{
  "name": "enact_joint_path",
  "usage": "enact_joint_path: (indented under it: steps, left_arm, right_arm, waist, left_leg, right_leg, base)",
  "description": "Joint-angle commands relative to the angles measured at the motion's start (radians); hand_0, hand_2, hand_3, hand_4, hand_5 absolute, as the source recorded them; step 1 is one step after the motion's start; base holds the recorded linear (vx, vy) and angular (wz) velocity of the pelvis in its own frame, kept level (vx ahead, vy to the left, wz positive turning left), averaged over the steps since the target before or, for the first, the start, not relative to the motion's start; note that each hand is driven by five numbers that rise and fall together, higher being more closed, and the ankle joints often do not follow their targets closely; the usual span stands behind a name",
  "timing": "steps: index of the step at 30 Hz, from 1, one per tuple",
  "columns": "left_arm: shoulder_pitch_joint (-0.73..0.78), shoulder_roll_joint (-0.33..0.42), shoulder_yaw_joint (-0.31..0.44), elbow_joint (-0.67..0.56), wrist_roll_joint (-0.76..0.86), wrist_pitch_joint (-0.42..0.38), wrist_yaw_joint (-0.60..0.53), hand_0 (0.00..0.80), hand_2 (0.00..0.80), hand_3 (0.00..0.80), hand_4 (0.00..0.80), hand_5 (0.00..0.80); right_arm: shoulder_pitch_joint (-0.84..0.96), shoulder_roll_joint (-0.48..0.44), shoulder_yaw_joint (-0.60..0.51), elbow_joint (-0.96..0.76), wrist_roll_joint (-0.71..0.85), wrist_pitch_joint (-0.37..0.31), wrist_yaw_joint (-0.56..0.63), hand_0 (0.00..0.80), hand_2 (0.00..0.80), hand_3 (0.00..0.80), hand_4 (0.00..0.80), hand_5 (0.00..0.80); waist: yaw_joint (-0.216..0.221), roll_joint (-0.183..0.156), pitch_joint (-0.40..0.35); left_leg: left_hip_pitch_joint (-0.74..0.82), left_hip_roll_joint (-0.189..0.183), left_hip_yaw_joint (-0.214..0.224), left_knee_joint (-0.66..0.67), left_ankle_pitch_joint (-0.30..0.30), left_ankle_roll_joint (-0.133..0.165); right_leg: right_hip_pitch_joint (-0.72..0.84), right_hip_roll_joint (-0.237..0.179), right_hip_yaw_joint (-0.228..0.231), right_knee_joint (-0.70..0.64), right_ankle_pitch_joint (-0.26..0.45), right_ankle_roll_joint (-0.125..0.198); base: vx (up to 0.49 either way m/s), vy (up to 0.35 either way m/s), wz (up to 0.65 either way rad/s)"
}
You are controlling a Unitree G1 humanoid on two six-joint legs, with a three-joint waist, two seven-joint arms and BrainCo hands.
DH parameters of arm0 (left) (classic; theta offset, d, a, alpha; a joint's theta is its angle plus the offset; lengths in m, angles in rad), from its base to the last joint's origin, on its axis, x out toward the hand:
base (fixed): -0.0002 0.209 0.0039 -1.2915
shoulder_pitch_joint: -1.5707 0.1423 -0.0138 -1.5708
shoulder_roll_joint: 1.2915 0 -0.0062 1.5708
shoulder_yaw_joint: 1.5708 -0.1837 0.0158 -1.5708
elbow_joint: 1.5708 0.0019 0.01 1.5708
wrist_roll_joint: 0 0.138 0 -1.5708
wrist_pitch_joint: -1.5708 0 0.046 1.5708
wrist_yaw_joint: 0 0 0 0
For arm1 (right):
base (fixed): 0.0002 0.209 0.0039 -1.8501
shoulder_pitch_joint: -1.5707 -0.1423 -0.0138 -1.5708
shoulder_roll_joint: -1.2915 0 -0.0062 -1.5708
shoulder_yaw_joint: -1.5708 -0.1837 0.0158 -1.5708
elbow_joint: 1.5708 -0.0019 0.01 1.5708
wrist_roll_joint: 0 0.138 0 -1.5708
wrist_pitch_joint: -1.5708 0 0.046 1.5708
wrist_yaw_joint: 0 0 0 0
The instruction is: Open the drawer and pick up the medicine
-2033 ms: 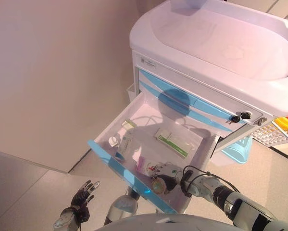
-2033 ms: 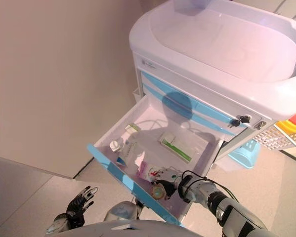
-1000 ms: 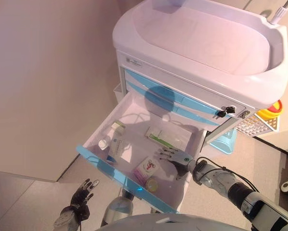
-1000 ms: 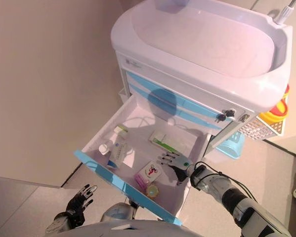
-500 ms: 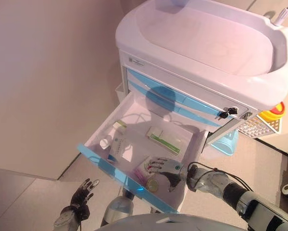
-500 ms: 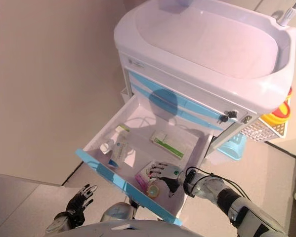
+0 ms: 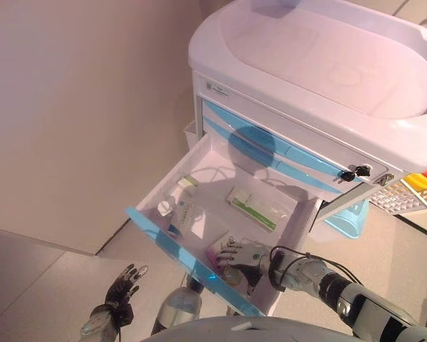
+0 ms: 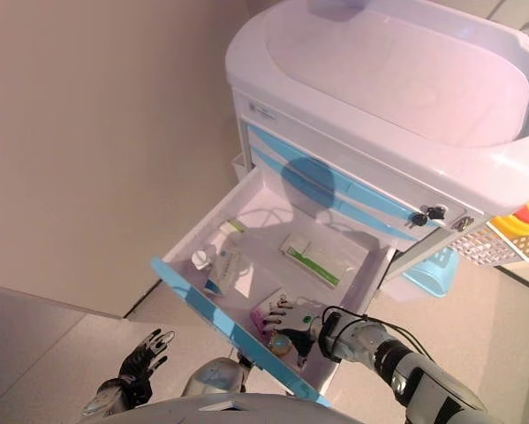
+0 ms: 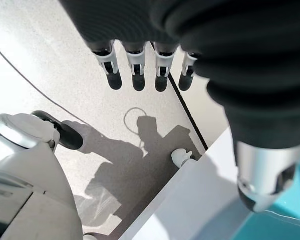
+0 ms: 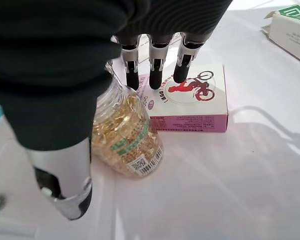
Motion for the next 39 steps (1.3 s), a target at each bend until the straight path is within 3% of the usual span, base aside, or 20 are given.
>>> enact_joint_path:
  steps: [1,12,30,39]
  left_arm:
    - [-0.038,0.008,-0.037,0.035,0.016,-0.031,-0.013,0.0,0.0,0.0,0.0,0.0]
    - [-0.034,0.002,-0.036,0.043,0.017,-0.044,-0.02,0.0,0.0,0.0,0.0,0.0]
    - [-0.041,0.001,-0.037,0.062,0.023,-0.051,-0.026,0.0,0.0,0.0,0.0,0.0]
    - [-0.042,0.0,-0.041,0.071,0.019,-0.059,-0.028,0.0,0.0,0.0,0.0,0.0]
  right_arm:
    - [-0.021,0.01,0.057,-0.025,0.007,0.013,-0.036,0.0,0.0,0.0,0.0,0.0]
    - [0.003,0.031,0.043,0.042,-0.048,0.05,-0.117,0.0,0.0,0.0,0.0,0.0]
    - [0.021,0.047,0.052,0.083,-0.049,-0.022,-0.129,0.0,0.0,0.0,0.0,0.0]
    - [0.028,0.046,0.052,0.087,-0.061,-0.027,-0.145,0.0,0.0,0.0,0.0,0.0]
  waist:
    - [0.009,0.0,-0.032]
    - [0.011,0.01,-0.031]
    - [0.016,0.009,-0.039]
    - [0.014,0.009,-0.038]
  left_leg:
    - [-0.016,-0.046,-0.009,0.003,-0.044,0.023]
    - [-0.017,-0.048,-0.015,0.004,-0.043,0.025]
    - [-0.013,-0.05,-0.019,0.004,-0.044,0.027]
    - [-0.011,-0.051,-0.02,0.004,-0.044,0.028]
  right_leg:
    - [-0.051,-0.052,0.046,0.076,0.043,0.051]
    - [-0.052,-0.056,0.038,0.08,0.042,0.052]
    - [-0.047,-0.058,0.032,0.078,0.042,0.053]
    - [-0.047,-0.058,0.031,0.081,0.042,0.053]
  base:
    - [0.0,0.0,0.0]
    - [-0.002,0.001,0.01]
    - [0.0,0.0,0.01]
    - [0.0,0.0,0.0]
